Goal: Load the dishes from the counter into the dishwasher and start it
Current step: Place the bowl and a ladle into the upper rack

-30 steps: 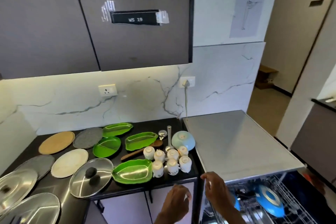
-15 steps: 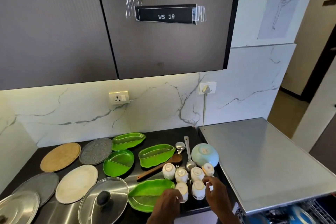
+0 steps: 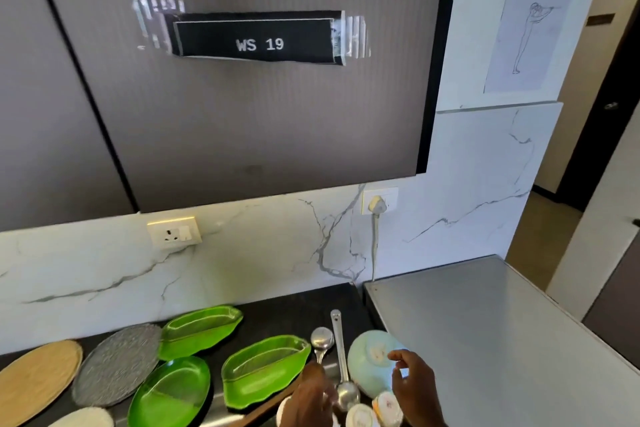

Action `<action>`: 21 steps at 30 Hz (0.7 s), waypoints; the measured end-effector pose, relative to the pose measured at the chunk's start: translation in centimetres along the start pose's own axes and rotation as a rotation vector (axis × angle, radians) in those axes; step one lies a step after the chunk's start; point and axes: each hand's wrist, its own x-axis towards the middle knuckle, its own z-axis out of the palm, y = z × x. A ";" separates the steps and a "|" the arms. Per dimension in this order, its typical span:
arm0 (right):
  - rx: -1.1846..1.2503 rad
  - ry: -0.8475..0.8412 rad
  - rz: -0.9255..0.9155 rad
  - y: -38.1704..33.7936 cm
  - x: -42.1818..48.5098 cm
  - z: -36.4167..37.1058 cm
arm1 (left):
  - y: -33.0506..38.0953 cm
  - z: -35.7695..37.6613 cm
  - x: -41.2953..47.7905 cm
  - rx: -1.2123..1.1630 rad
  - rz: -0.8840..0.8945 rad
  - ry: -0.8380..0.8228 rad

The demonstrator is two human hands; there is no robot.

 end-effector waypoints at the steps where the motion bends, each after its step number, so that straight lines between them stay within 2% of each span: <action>1: -0.003 -0.013 0.023 1.0 1.4 0.6 | 0.0 0.0 1.9 0.126 0.062 -0.047; 3: -0.013 -0.059 0.043 3.1 3.7 1.8 | 1.4 -1.0 5.3 0.209 0.056 -0.172; 4: -0.038 -0.077 0.073 4.0 4.9 2.4 | 1.8 -1.3 6.9 0.204 -0.052 -0.221; 5: -0.065 -0.113 0.135 4.6 6.0 2.7 | 2.2 -1.2 8.1 0.154 -0.124 -0.167; 6: -0.099 -0.169 0.234 4.8 7.2 2.8 | 1.7 -0.4 10.0 -0.010 -0.264 -0.160; 7: -0.130 -0.253 0.349 4.6 8.1 2.8 | 1.5 0.2 11.3 -0.025 -0.341 -0.136; 9: -0.172 -0.412 0.526 3.9 9.0 2.6 | 0.4 0.3 12.4 0.126 -0.312 -0.200; 13: -0.221 -0.566 0.621 4.2 10.5 3.4 | 2.9 0.0 12.3 0.085 -0.359 -0.128; 15: -0.247 -0.588 0.648 4.4 10.7 3.9 | 3.2 0.3 12.1 0.135 -0.303 -0.081; 21: -0.254 -0.578 0.712 4.3 12.3 4.4 | 1.5 1.9 12.7 0.167 -0.396 -0.123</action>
